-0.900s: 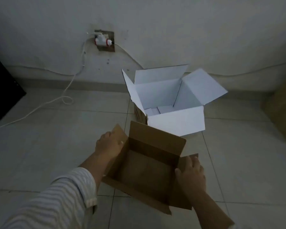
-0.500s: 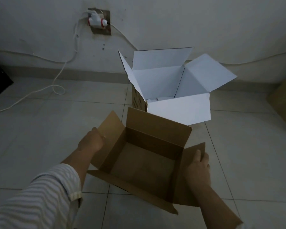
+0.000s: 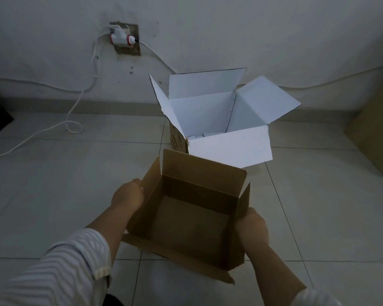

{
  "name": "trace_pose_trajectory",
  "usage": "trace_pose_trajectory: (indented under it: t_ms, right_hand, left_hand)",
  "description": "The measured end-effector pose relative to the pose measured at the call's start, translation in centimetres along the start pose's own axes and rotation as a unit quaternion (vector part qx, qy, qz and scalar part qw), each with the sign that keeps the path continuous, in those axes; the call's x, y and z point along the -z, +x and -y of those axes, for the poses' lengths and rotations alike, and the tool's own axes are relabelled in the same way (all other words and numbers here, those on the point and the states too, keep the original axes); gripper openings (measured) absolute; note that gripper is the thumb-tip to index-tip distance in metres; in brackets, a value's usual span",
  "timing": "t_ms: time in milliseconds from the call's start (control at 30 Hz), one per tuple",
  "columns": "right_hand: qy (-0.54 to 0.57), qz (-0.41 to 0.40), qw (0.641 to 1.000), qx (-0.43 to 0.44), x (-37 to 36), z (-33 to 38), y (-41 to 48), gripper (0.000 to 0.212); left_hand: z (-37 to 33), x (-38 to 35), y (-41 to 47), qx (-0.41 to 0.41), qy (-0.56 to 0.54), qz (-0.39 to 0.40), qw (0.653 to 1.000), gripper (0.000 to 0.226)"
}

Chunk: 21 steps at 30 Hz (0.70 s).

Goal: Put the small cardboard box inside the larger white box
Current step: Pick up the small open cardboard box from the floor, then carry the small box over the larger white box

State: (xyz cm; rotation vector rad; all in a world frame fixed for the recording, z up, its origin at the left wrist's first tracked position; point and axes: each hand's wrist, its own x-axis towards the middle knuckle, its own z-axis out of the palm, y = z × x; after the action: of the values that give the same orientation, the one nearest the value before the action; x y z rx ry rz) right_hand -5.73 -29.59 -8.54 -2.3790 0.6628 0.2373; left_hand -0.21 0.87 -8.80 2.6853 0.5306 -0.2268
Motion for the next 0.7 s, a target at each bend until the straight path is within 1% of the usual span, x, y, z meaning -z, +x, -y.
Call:
trace_pose_trajectory:
  t_ms: [133,267,433,567,700]
  right_hand:
    - [-0.019,-0.003,1.000,0.018,1.9,0.0,-0.3,0.014]
    - [-0.045,0.011,0.999,0.020,7.0,1.5,-2.3,0.012]
    - [-0.063,0.019,0.997,0.032,15.7,5.7,-4.6,0.014]
    - [-0.082,0.020,0.995,0.045,23.1,10.5,-6.8,0.016]
    - [-0.093,0.012,0.993,0.066,29.5,15.9,-8.7,0.016]
  left_hand:
    - [-0.9,0.2,-2.1,-0.006,0.010,-0.007,1.000,0.023]
    - [-2.8,3.6,-5.7,-0.014,0.018,0.001,1.000,0.017]
    - [-6.3,11.2,-9.4,-0.022,0.022,0.006,1.000,0.017]
    - [-9.6,18.8,-12.1,-0.021,0.014,0.010,1.000,0.016]
    - [-12.7,26.4,-14.0,-0.023,-0.005,-0.004,1.000,0.014]
